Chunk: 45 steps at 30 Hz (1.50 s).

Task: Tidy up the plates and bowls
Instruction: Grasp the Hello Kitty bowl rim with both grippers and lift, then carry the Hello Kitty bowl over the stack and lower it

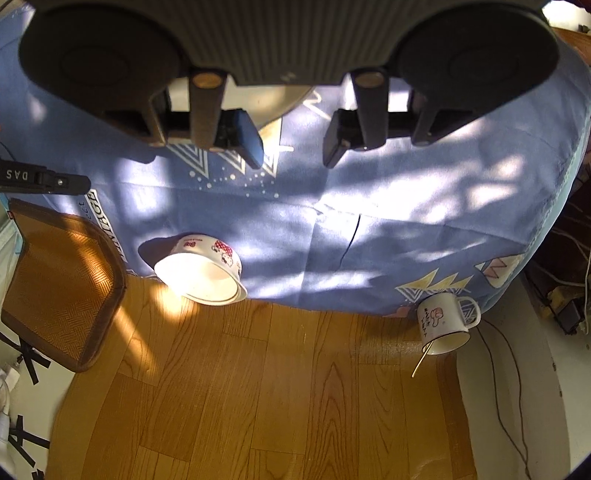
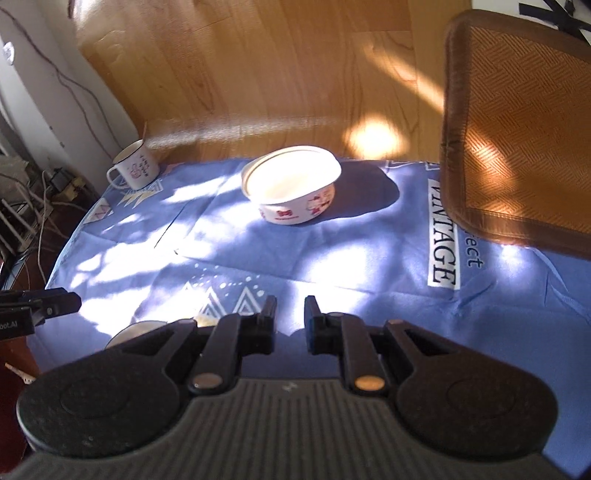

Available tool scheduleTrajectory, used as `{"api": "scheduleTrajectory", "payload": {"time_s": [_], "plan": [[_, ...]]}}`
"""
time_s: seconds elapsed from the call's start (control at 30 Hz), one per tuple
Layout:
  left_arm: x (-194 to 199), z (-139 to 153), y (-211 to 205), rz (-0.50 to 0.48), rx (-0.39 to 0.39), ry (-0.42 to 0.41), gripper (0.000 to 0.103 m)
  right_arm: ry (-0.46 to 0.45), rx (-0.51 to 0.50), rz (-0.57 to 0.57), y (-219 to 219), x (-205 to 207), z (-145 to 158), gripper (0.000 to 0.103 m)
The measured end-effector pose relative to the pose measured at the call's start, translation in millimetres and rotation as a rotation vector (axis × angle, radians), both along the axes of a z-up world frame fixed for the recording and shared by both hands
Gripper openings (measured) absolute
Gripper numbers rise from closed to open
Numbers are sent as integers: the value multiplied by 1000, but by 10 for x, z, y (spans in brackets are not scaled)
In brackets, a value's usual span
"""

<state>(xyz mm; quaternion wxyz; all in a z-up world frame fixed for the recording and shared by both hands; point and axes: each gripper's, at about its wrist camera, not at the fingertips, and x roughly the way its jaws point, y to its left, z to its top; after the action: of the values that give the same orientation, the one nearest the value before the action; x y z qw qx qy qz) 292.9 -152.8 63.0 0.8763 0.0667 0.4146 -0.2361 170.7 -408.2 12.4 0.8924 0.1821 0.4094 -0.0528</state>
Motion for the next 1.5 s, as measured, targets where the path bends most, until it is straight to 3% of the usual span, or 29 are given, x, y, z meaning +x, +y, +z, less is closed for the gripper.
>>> {"api": "scheduleTrajectory", "payload": {"time_s": [0.23,0.33,0.4,0.57,0.6,0.63,0.67,0.8,0.93,1.27,1.37,1.5], "plan": [[809,-126,-765,-30,23,8,44,10,6,-53,-423,615,-71,25],[1159,-294,-1160,-50,34,46,50,8,35,-52,-565,939,-121,39],[1395,-434,-1414,-61,33,78,57,15,47,-46,-632,1155,-182,40],[1732,-718,-1709,-51,19,144,56,57,79,-38,-721,1586,-422,40],[1761,-765,-1731,-48,17,154,48,67,95,-35,-730,1656,-489,41],[1798,-841,-1760,-45,24,171,23,79,115,-22,-718,1705,-554,38],[1818,-925,-1779,-52,28,197,14,83,143,-1,-690,1745,-611,14],[1615,-888,-1732,-32,63,147,12,31,49,28,-435,1630,-472,14],[1317,-622,-1453,-15,19,136,12,-11,42,53,-273,1384,-175,14],[98,245,-141,29,-28,45,12,-122,-15,224,648,289,631,15],[-275,385,149,58,-40,28,12,-138,-40,274,918,-65,698,16],[-723,268,378,79,-46,41,12,-116,-34,314,1147,-368,584,16]]}}
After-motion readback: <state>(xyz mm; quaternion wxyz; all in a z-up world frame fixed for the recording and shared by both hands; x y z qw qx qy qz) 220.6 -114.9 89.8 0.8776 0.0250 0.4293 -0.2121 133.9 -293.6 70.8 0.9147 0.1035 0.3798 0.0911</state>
